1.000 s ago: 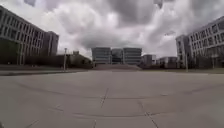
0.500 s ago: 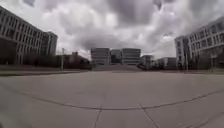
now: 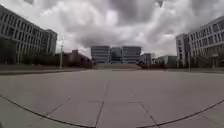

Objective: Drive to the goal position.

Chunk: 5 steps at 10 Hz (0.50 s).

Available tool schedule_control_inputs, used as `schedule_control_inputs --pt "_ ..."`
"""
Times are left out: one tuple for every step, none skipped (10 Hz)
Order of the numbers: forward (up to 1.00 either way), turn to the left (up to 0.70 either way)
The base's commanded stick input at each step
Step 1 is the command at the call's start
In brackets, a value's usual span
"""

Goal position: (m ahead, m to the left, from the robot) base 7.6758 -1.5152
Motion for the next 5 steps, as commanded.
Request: schedule_control_inputs --pt "0.85 0.0" --pt "0.85 0.0" --pt "0.85 0.0" --pt "0.85 0.0" --pt "0.85 0.0"
